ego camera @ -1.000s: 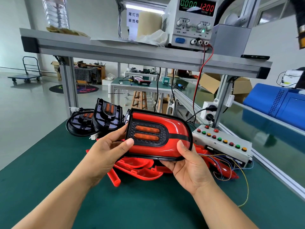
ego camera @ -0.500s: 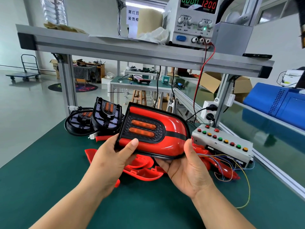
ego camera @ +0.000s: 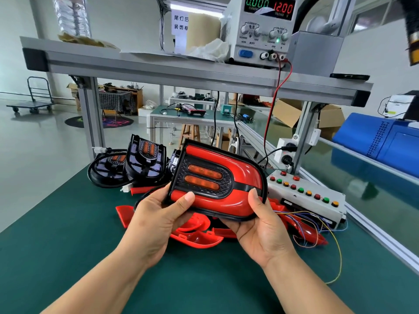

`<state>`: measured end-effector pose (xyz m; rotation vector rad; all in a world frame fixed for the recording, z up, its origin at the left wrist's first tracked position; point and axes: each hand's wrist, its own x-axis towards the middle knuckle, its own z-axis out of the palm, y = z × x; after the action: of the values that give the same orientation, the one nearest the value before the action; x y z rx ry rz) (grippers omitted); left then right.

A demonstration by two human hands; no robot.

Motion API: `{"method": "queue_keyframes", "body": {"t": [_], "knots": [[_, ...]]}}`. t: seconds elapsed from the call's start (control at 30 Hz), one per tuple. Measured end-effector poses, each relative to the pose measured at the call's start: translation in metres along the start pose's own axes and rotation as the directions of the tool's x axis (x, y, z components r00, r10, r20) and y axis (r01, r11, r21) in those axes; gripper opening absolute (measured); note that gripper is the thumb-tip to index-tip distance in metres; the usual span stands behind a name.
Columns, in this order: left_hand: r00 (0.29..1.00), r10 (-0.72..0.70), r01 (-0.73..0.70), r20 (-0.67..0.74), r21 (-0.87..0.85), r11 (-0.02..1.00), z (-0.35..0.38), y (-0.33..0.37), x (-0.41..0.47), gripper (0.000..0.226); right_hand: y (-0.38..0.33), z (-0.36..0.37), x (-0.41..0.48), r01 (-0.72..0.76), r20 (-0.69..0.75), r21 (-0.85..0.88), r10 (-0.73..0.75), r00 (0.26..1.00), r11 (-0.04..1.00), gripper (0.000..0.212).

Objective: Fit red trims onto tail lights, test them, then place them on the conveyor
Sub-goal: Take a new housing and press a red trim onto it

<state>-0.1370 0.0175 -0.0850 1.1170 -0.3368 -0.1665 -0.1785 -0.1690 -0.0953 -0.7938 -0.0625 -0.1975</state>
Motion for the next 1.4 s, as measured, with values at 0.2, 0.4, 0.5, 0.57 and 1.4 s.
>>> {"method": "queue_keyframes", "body": {"t": [0.2, 0.4, 0.5, 0.57, 1.4], "knots": [[0.964, 0.106, 0.006, -0.245, 0.417, 0.909, -0.049, 0.041, 0.013, 0.029, -0.011, -0.009, 0.004, 0.025, -0.096, 0.046, -0.020, 0.995, 0.999, 0.036], [0.902, 0.199, 0.139, -0.382, 0.694, 0.706, -0.095, 0.025, 0.032, 0.018, -0.009, -0.013, 0.001, -0.101, -0.049, -0.135, 0.095, 0.994, 0.986, 0.038], [0.936, 0.193, 0.176, -0.293, 0.868, 0.465, -0.092, 0.010, 0.033, 0.019, -0.002, -0.009, -0.003, -0.157, -0.032, -0.249, 0.154, 0.988, 0.956, 0.043], [0.966, 0.139, 0.159, -0.219, 0.923, 0.350, -0.087, 0.003, 0.036, 0.029, -0.001, -0.008, -0.005, -0.153, -0.025, -0.262, 0.151, 0.988, 0.953, 0.044], [0.893, 0.401, -0.272, -0.203, 0.466, 0.842, -0.066, 0.007, 0.043, 0.031, -0.017, -0.016, -0.010, -0.228, -0.151, -0.922, 0.251, 0.956, 0.313, 0.058]]}}
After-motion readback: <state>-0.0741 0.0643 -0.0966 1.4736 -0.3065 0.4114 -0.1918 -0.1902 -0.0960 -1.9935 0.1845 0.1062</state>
